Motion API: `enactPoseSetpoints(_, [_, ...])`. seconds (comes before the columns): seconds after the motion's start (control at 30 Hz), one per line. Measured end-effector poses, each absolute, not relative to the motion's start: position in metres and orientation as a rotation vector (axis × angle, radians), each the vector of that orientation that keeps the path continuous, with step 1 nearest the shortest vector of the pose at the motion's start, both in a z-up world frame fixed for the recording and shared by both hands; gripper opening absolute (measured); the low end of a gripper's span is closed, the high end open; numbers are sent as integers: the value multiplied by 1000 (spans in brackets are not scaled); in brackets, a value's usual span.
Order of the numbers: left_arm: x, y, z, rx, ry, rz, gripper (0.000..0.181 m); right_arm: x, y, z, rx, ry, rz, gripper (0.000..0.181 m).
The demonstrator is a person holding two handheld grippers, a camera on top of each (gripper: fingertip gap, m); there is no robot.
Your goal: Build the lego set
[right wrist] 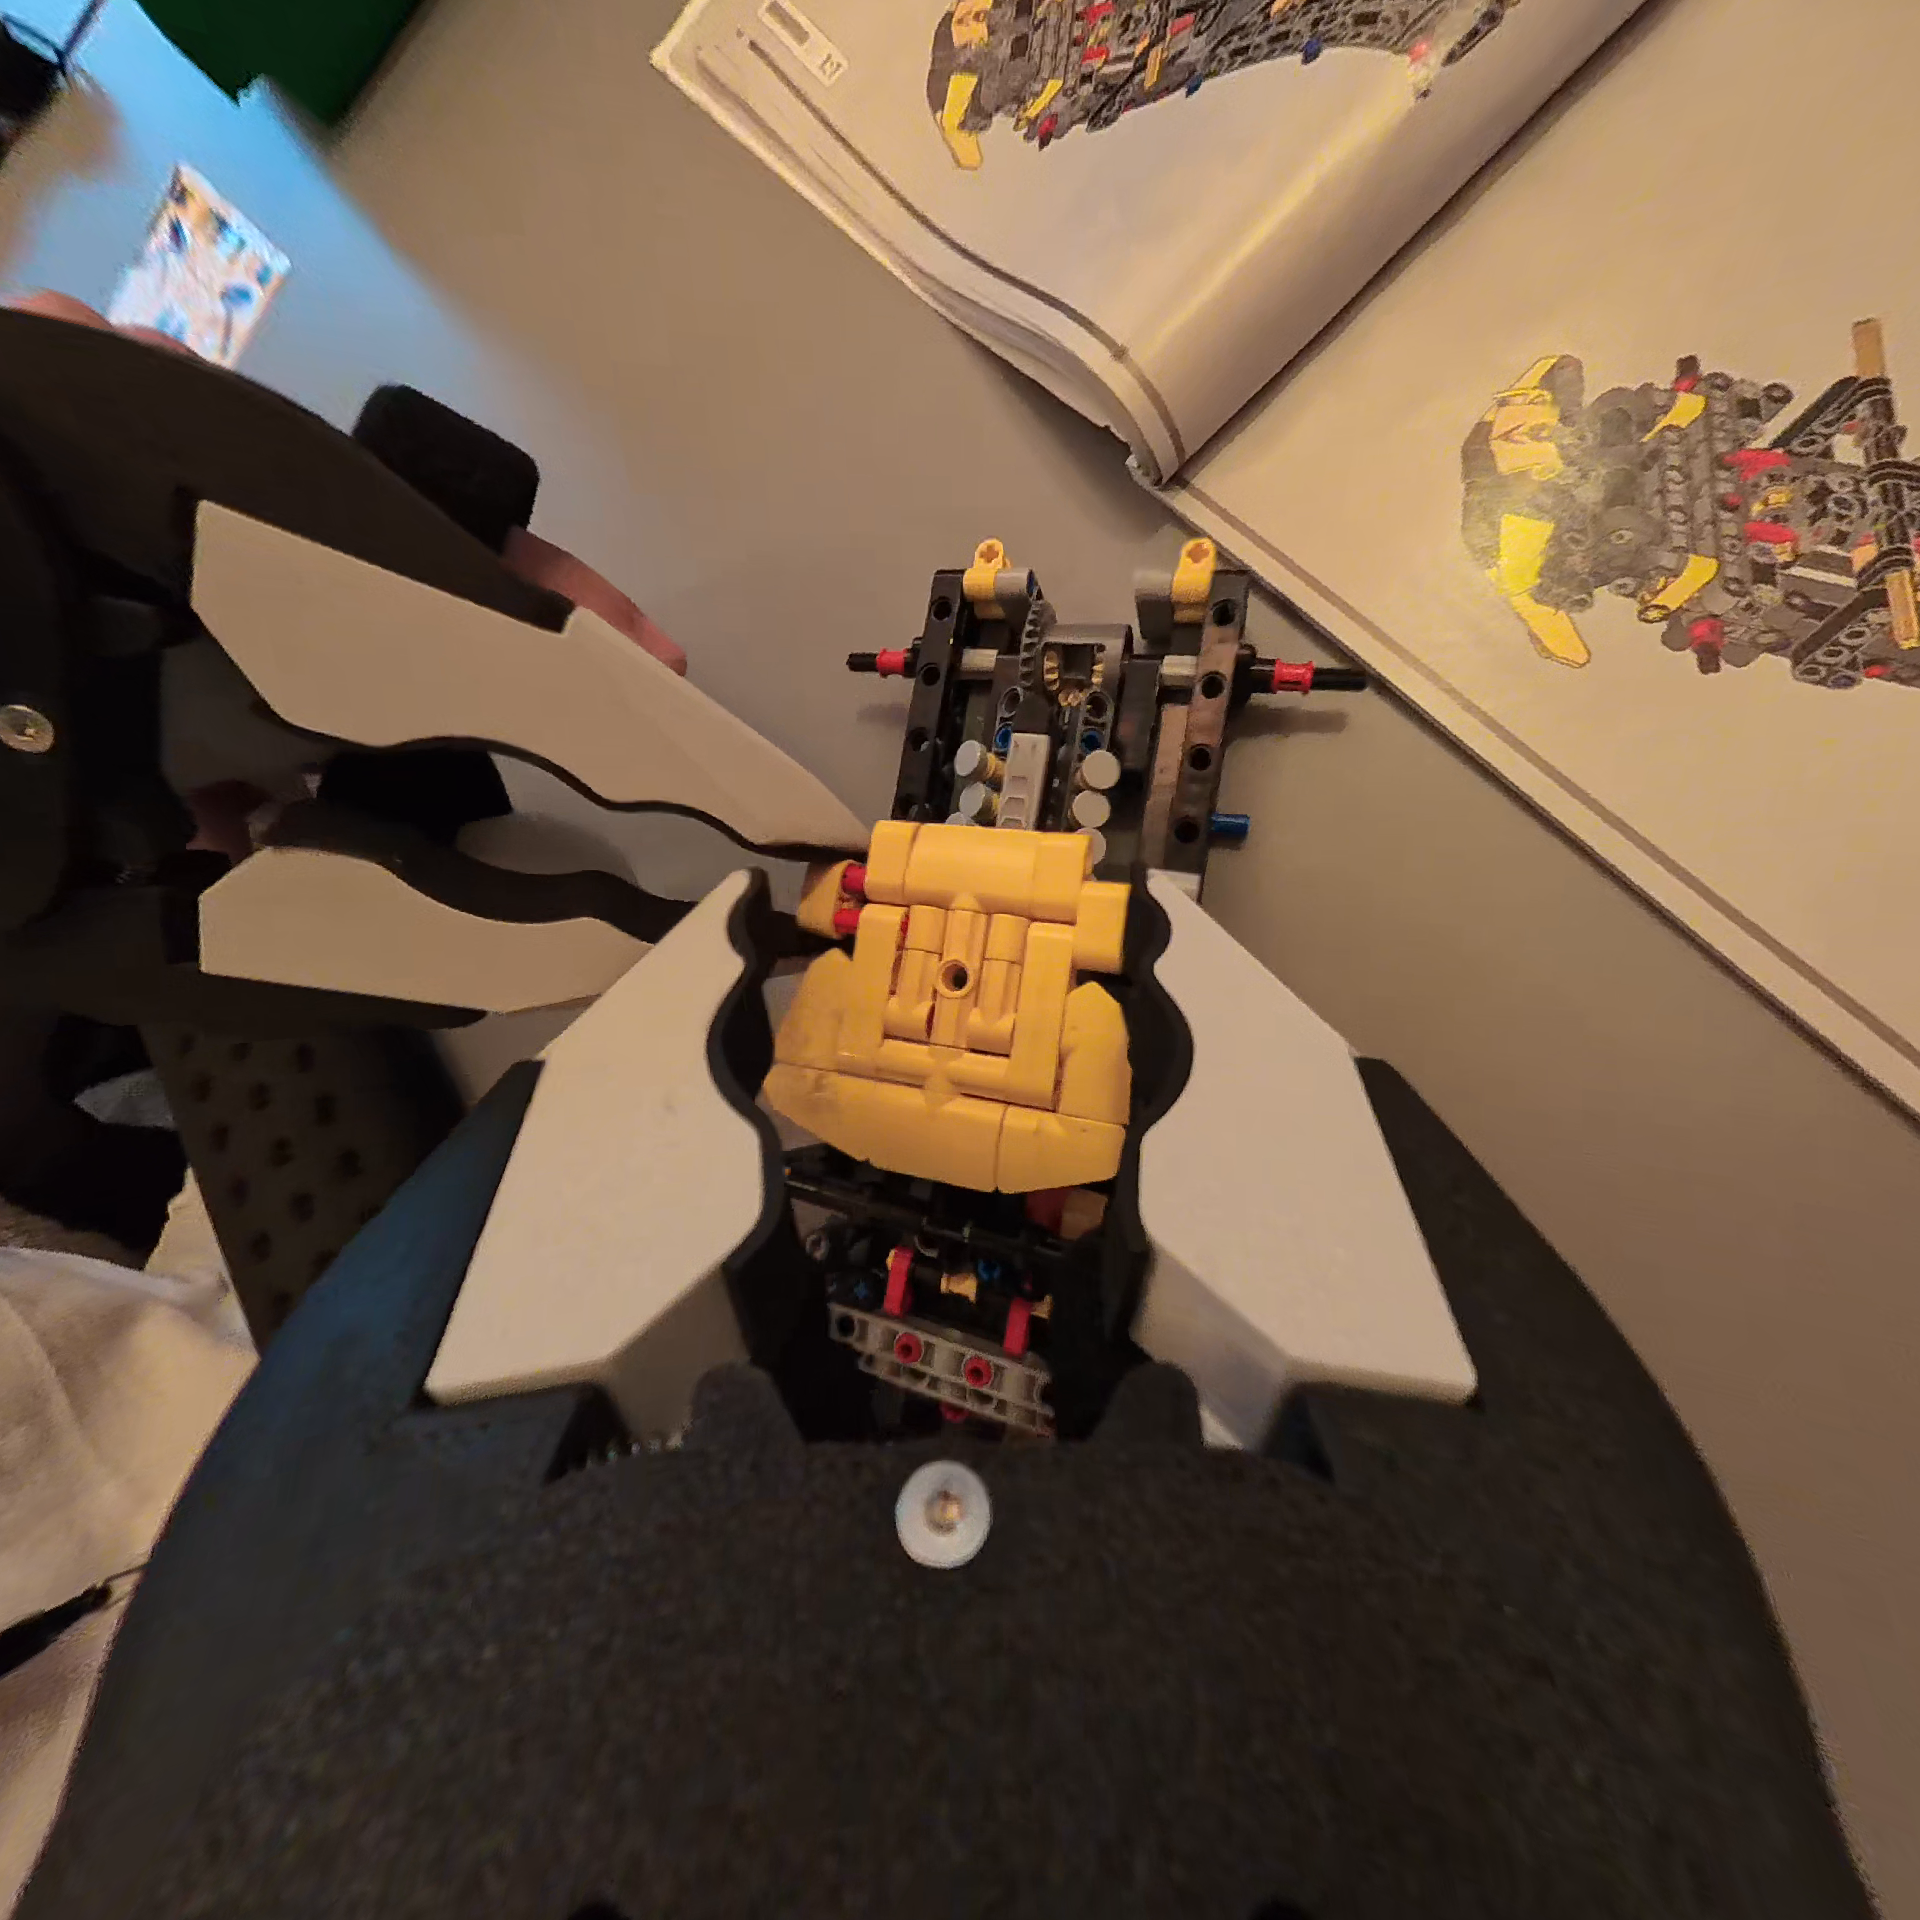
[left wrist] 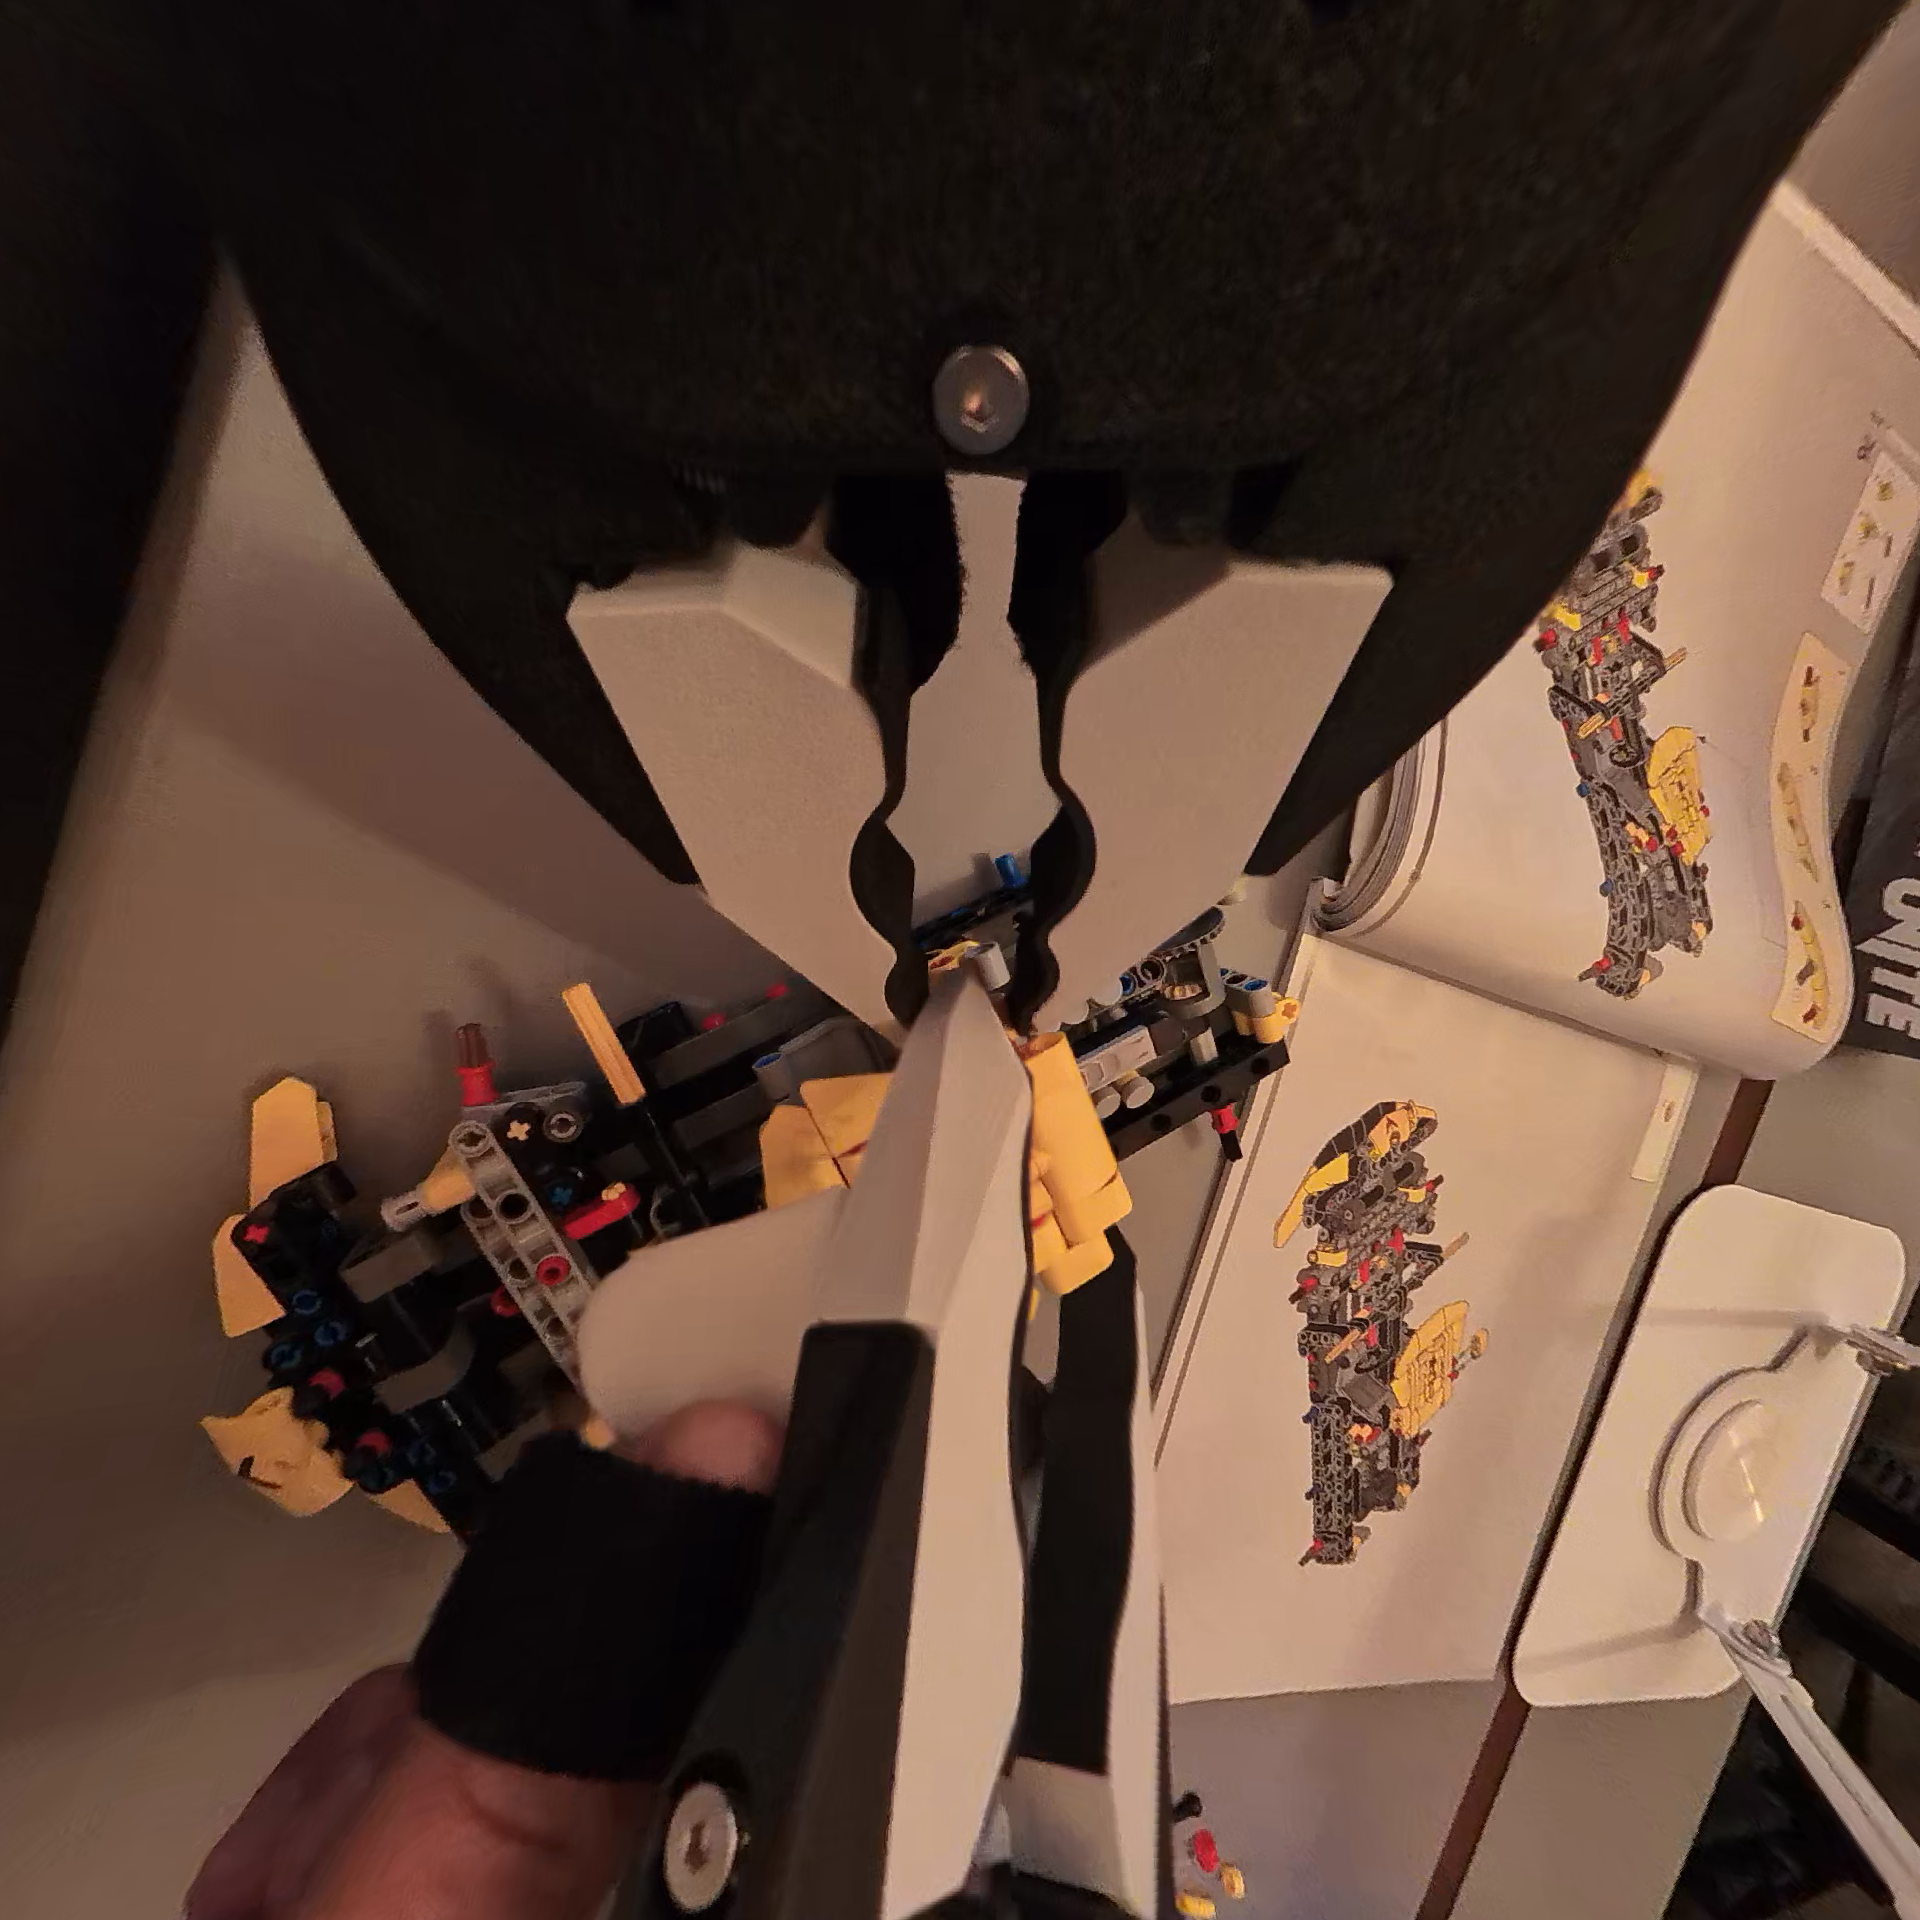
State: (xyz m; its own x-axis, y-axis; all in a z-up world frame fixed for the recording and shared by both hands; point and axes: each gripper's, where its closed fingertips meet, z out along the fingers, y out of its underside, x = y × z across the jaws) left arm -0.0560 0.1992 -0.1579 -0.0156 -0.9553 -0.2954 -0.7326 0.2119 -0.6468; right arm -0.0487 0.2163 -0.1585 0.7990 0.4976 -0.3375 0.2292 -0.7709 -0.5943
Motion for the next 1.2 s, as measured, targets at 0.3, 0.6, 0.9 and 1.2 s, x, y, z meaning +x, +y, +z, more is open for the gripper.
enactPoseSetpoints(0.3, [-55, 198, -159, -1549, 1786, -376, 15, -46, 217, -161, -2444, -644, 543, 62])
enactPoseSetpoints(0.6, [-61, 193, -153, -1496, 1639, -778, 24, -46, 216, -159, -2408, -697, 784, 61])
enactPoseSetpoints(0.9, [-68, 196, -149, -1372, 1731, -881, 18, -49, 212, -160, -2338, -957, 777, 62])
enactPoseSetpoints(1.2, [-57, 186, -150, -1256, 1703, -866, 9, -49, 212, -159, -2281, -989, 821, 63])
